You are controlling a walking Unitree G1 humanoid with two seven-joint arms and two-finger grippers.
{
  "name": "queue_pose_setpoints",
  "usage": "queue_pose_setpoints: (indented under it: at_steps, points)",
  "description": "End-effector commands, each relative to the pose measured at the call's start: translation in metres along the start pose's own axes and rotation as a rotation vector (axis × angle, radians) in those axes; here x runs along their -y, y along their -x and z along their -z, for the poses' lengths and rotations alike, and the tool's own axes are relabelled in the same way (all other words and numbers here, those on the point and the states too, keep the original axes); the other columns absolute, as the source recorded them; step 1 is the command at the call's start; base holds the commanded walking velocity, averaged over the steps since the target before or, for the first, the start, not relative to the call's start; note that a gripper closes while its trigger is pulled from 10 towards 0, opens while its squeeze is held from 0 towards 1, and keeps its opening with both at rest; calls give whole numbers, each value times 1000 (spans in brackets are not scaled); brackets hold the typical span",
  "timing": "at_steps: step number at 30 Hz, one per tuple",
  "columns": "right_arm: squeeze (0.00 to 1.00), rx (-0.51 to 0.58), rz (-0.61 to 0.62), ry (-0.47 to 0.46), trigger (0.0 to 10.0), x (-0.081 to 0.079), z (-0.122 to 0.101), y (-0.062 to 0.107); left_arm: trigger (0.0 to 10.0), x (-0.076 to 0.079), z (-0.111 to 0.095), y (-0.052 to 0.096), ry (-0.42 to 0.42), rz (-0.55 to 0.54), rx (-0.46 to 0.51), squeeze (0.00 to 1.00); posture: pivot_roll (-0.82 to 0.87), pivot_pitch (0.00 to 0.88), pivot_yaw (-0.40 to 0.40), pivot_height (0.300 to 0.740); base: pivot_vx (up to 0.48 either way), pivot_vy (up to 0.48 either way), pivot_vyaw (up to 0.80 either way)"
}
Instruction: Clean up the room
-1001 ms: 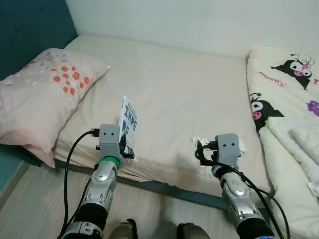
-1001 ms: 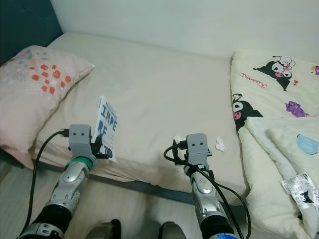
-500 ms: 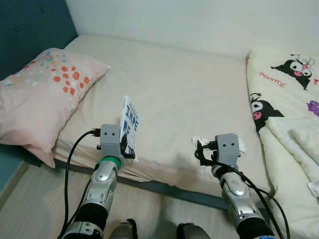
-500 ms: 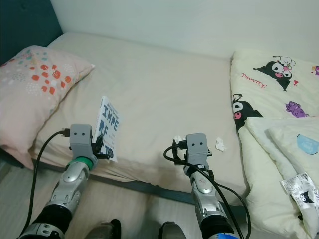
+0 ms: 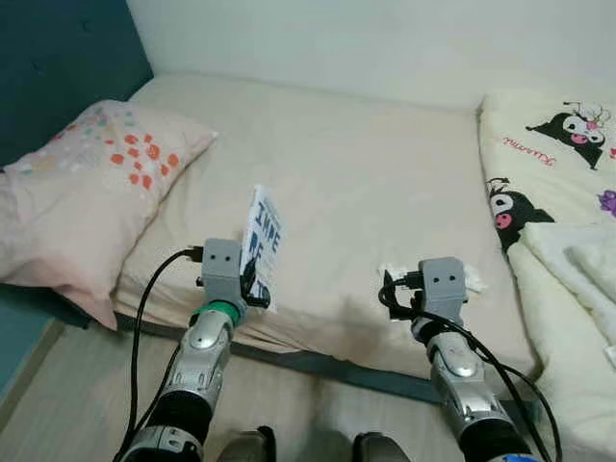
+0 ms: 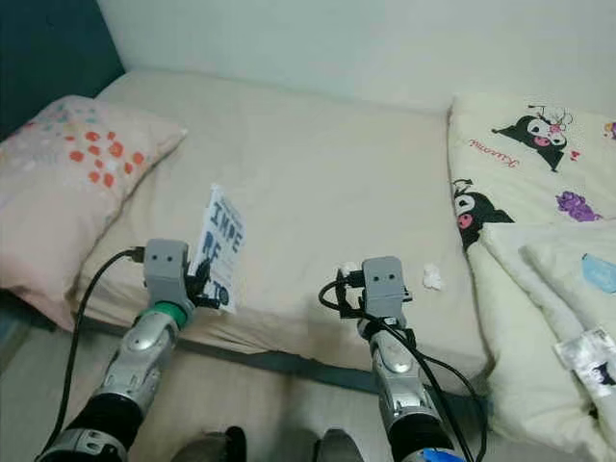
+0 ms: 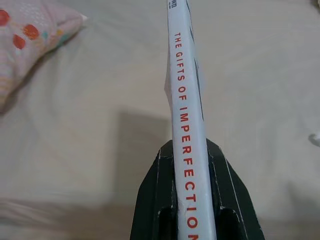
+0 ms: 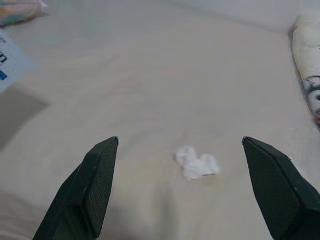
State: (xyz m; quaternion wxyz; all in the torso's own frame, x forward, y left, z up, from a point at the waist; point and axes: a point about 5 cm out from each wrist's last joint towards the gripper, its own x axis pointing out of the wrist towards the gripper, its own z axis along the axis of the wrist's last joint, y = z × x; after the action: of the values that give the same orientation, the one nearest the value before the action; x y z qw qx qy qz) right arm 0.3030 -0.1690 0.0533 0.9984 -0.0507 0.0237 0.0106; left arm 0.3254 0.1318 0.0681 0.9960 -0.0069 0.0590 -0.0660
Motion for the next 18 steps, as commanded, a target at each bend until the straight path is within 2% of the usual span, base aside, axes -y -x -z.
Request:
queue_pose_setpoints:
  at_steps: [1, 18]
  points:
    - [0, -18, -2, -9, 10000, -2, 5, 3, 10000, -3, 0, 1, -10, -3, 9, 0, -23, 38, 43, 740, 0, 442, 0]
    - [0, -18, 2, -23, 10000, -6, 6, 2, 10000, -4, -1, 1, -26, 8, 11, 0, -7, 51, 52, 740, 0, 447, 0]
